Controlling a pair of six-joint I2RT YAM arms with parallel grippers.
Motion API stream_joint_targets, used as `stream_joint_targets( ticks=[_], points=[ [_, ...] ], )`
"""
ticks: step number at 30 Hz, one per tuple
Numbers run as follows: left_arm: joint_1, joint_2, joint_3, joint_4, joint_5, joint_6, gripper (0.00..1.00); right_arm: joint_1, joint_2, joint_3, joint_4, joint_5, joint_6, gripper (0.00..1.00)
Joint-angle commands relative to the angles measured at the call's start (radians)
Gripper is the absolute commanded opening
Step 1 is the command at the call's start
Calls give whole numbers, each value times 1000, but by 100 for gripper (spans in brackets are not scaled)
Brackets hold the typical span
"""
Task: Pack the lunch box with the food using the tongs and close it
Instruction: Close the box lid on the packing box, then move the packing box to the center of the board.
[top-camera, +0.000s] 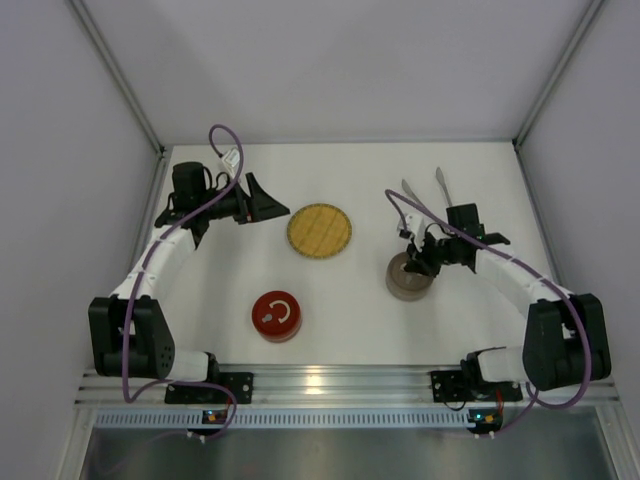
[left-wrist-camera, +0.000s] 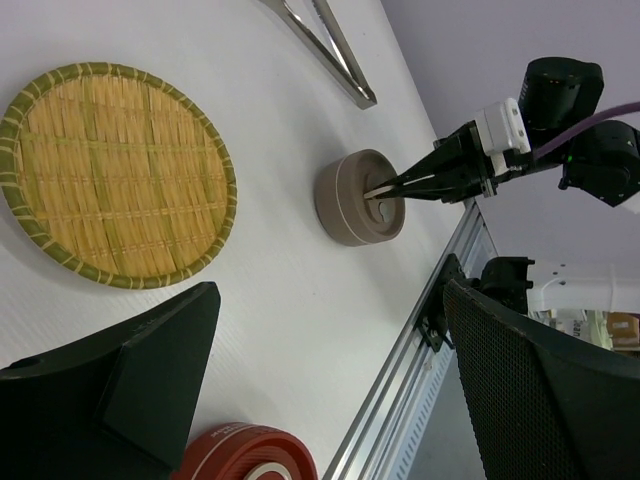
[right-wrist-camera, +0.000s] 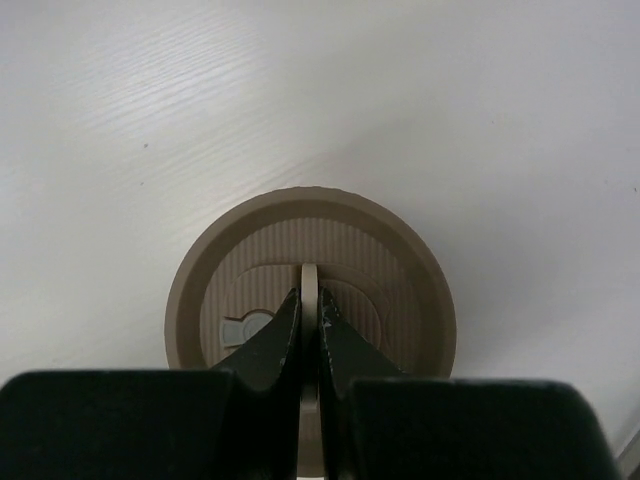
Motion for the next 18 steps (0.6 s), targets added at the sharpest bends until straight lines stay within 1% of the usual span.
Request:
stream_joint_targets(
  ticks=[1, 2, 5, 7, 8, 9, 10, 11, 15, 18],
  points=[
    [4, -17, -10, 59, -8, -3, 98, -13, -43, -30, 195, 90, 332, 0],
    [4, -18, -12, 59, -9, -4, 98, -8, -61, -39, 227, 126, 425, 0],
    [4, -20, -16, 69, -17, -13, 98, 10, -84, -59, 248, 135, 538, 0],
    [4, -20, -21, 69, -19, -18, 98, 26, -98, -62, 261, 138, 582, 0],
    [4, -20, -23, 69, -19, -18, 98, 56, -98, -61, 260, 166, 624, 0],
    [4, -20, -21, 68, -20, -18, 98, 79, -97, -55, 254, 191, 633, 0],
    [4, -21, -21, 68, -19, -16, 98, 136, -94, -52, 248, 232, 645, 0],
    [4, -21, -21, 68, -20, -13, 98, 160, -89, -53, 246, 309, 668, 0],
    [4, -21, -18, 59, -19, -6, 98, 219, -104, -90, 258, 248, 675, 0],
    [4, -27, -18, 52, -23, 0, 98, 291, -123, -96, 292, 276, 682, 0]
  ],
)
